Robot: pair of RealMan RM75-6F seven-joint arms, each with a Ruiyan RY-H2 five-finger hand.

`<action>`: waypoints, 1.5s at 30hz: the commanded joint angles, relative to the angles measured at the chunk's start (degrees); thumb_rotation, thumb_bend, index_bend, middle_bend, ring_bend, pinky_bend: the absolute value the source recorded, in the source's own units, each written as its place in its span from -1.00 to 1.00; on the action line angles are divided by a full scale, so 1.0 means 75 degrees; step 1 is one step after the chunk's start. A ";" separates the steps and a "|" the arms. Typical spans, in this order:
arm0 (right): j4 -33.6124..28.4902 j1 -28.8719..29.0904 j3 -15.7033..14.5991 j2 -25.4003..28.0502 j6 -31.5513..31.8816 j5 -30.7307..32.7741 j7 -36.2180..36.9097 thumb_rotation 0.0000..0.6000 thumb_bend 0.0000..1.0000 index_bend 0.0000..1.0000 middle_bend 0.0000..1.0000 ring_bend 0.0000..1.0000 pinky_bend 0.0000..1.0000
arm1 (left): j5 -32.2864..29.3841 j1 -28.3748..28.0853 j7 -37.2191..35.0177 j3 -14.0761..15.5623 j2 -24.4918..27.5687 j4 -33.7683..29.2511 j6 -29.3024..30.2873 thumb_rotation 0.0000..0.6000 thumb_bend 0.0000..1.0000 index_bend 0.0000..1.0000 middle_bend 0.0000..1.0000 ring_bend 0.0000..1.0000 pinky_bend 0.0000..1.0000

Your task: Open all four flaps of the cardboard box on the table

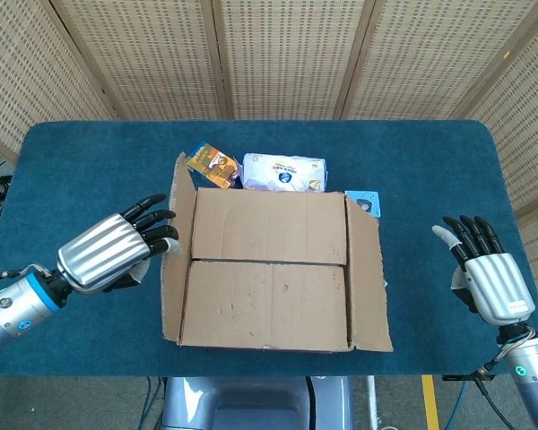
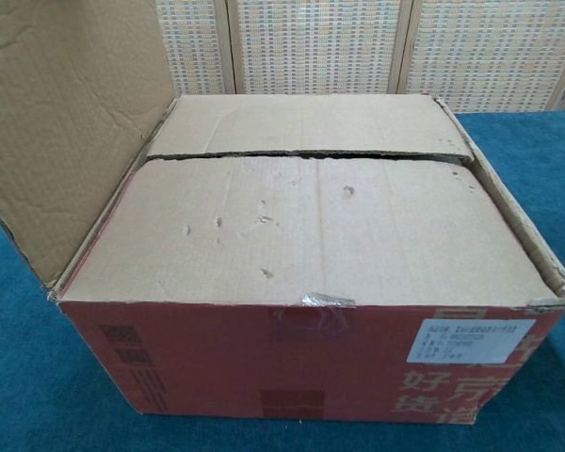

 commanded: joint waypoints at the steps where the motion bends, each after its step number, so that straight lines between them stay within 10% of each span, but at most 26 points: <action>1: -0.0058 0.0014 -0.0003 -0.0006 -0.0030 0.0002 -0.0077 1.00 1.00 -0.74 -0.81 -1.00 -0.96 | 0.0266 0.0352 -0.0282 0.0169 0.0241 0.0174 0.0362 0.72 0.83 -0.28 -0.31 -0.65 -1.00; 13: -0.0288 0.0030 0.0010 -0.0011 -0.0045 0.0008 -0.0367 1.00 1.00 -0.74 -0.81 -1.00 -0.96 | 0.0393 0.0754 -0.1025 0.0427 0.0549 0.0622 0.0162 0.72 0.68 -0.28 -0.23 -0.56 -1.00; 25: -0.0300 -0.0057 -0.0026 -0.0048 0.0050 -0.0008 -0.0370 1.00 1.00 -0.74 -0.81 -1.00 -0.96 | -0.0795 0.0710 0.0549 -0.0114 -0.0987 0.0650 0.0217 0.71 -0.46 -0.42 -0.61 -0.82 -1.00; 45: -0.0057 -0.0172 -0.0059 -0.0155 0.0220 -0.0109 -0.0123 1.00 1.00 -0.74 -0.81 -1.00 -0.96 | -0.3571 -0.0340 0.3479 -0.0671 -0.4046 0.0991 -0.0373 0.71 -0.58 -0.85 -1.00 -1.00 -1.00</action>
